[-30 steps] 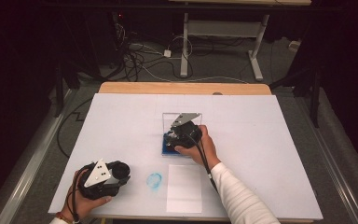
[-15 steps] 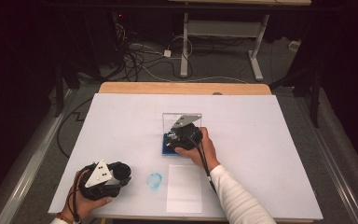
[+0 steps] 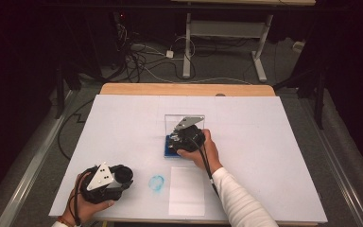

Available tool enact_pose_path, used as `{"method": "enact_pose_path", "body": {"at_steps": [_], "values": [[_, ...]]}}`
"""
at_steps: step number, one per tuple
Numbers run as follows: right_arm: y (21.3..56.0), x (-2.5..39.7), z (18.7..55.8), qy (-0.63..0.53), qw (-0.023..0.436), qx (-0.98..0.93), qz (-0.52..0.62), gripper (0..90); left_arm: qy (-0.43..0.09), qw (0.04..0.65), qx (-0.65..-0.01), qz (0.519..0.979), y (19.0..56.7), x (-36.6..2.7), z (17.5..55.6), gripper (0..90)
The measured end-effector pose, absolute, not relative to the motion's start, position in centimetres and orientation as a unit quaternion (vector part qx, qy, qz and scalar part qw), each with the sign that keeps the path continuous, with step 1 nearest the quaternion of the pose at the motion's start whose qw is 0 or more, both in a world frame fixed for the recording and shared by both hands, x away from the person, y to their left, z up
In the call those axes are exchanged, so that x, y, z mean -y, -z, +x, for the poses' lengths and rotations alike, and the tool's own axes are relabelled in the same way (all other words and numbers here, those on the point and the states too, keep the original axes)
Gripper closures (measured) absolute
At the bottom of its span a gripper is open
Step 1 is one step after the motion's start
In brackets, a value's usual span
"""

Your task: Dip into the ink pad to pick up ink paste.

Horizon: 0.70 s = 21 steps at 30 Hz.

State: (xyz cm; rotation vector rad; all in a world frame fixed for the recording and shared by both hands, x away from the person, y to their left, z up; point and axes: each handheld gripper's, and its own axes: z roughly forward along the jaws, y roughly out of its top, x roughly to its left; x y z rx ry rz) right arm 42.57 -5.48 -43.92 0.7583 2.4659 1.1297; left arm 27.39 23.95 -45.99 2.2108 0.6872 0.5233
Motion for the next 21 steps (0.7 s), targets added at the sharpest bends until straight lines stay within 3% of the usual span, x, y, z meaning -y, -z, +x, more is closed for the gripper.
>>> {"method": "enact_pose_path", "body": {"at_steps": [21], "values": [[43.96, 5.65, 42.60, -0.383, 0.161, -0.871, 0.261, 56.7, -0.205, 0.379, -0.268, 0.861, 45.81, -24.06, 27.26, 36.4]]}}
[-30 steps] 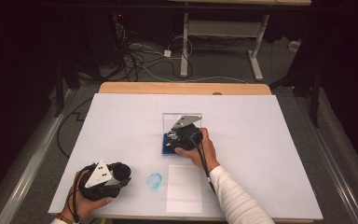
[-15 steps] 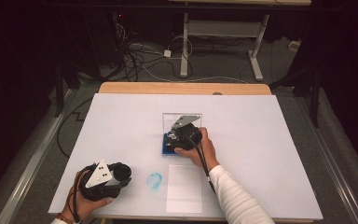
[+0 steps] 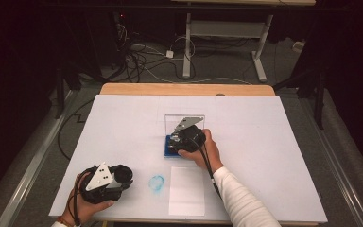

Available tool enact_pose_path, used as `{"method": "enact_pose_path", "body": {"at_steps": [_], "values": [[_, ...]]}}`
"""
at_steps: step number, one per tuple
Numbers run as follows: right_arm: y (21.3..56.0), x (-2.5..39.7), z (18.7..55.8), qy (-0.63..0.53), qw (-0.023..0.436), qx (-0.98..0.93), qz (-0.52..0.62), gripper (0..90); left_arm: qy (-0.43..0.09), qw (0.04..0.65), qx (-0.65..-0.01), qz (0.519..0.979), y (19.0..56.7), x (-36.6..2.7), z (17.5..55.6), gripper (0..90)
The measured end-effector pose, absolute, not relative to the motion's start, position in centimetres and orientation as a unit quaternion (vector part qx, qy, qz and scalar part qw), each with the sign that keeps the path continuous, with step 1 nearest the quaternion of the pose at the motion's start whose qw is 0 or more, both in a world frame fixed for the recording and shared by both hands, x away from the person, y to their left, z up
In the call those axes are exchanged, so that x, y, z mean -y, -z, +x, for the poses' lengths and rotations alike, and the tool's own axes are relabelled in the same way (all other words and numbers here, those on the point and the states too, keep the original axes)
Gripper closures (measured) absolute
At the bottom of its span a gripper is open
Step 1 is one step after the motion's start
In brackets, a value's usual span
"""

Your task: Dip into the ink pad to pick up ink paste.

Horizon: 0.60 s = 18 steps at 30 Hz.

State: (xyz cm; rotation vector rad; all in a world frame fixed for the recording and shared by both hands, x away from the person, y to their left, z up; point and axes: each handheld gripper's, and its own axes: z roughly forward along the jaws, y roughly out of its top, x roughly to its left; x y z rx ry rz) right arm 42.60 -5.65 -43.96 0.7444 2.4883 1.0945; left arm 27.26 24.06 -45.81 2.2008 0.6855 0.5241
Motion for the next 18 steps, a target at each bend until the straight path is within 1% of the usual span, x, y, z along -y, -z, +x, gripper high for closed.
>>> {"method": "enact_pose_path", "body": {"at_steps": [9, 11, 18], "values": [[43.4, 5.8, 42.7, -0.373, 0.159, -0.874, 0.268, 56.8, -0.208, 0.383, -0.270, 0.858, 45.5, -24.3, 27.2, 36.4], [43.1, 6.0, 42.7, -0.374, 0.166, -0.871, 0.271, 56.8, -0.208, 0.383, -0.271, 0.858, 45.5, -24.3, 27.2, 36.4], [40.8, 7.0, 42.2, -0.395, 0.177, -0.862, 0.264, 56.8, -0.206, 0.380, -0.269, 0.860, 45.6, -24.1, 27.3, 36.4]]}}
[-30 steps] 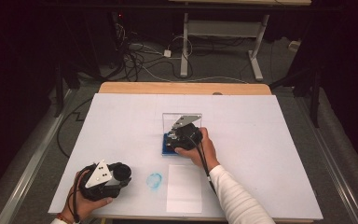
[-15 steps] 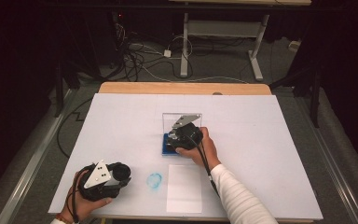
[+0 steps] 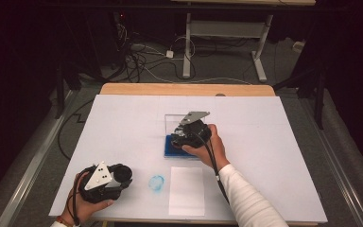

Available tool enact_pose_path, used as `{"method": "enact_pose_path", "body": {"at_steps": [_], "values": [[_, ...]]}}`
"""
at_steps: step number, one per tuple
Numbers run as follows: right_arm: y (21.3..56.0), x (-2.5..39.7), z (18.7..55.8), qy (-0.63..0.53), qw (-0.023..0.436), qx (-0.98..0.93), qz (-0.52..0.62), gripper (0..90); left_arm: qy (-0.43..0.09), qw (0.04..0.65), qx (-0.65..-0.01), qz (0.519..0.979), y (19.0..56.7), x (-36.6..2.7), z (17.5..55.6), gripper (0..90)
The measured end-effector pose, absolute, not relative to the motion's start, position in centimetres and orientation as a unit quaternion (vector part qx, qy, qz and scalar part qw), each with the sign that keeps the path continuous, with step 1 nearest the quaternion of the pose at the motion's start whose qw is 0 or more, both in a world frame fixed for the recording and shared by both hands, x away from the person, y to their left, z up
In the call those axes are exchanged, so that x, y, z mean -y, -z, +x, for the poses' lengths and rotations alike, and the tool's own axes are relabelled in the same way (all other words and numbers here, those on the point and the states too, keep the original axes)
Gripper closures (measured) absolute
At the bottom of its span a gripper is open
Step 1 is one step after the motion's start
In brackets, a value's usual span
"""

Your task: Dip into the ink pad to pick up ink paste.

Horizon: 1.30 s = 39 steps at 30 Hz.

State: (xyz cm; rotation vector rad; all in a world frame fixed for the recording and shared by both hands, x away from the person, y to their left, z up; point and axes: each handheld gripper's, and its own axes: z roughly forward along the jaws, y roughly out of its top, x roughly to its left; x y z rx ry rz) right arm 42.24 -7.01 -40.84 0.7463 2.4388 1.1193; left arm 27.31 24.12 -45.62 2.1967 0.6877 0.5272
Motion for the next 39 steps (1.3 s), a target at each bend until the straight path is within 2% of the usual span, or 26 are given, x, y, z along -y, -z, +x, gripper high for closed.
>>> {"method": "enact_pose_path", "body": {"at_steps": [9, 19, 39], "values": [[36.9, 8.2, 41.4, -0.411, 0.198, -0.852, 0.256, 56.8, -0.208, 0.380, -0.268, 0.860, 45.5, -24.2, 27.3, 36.4], [35.6, 9.5, 40.7, -0.415, 0.203, -0.850, 0.255, 56.8, -0.207, 0.380, -0.269, 0.860, 45.6, -24.1, 27.3, 36.4], [40.0, 10.1, 42.1, -0.393, 0.182, -0.856, 0.283, 56.8, -0.203, 0.376, -0.267, 0.864, 45.8, -24.0, 27.5, 36.4]]}}
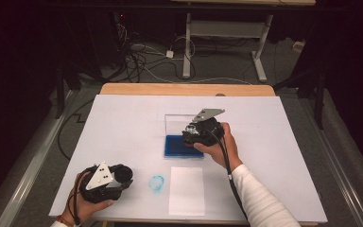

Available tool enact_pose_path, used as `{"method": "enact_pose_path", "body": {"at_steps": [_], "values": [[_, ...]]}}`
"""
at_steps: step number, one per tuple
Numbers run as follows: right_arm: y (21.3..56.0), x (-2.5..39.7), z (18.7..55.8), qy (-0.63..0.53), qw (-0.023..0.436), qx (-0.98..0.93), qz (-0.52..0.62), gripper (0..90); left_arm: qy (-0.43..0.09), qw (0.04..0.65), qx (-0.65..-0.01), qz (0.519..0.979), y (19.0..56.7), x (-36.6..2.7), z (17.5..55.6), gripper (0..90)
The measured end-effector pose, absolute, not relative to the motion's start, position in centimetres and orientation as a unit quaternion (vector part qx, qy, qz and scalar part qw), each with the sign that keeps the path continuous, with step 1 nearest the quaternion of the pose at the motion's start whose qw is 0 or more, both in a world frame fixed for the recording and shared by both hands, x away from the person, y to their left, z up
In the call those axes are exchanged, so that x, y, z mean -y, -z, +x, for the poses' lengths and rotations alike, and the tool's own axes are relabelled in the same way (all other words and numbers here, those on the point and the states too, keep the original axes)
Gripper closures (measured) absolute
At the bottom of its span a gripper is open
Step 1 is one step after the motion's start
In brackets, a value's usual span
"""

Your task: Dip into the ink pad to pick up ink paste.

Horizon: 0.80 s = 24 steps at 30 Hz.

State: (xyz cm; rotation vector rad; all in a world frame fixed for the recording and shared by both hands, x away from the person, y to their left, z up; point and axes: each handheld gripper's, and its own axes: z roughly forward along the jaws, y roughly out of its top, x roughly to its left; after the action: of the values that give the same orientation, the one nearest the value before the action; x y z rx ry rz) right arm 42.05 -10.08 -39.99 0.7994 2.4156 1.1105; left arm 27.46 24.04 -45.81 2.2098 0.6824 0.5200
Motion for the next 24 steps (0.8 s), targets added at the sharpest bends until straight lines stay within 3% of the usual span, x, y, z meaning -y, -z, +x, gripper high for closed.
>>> {"method": "enact_pose_path", "body": {"at_steps": [24], "values": [[43.7, 8.8, 42.2, -0.372, 0.168, -0.870, 0.277, 56.7, -0.198, 0.370, -0.262, 0.869, 46.0, -23.9, 27.5, 36.4]]}}
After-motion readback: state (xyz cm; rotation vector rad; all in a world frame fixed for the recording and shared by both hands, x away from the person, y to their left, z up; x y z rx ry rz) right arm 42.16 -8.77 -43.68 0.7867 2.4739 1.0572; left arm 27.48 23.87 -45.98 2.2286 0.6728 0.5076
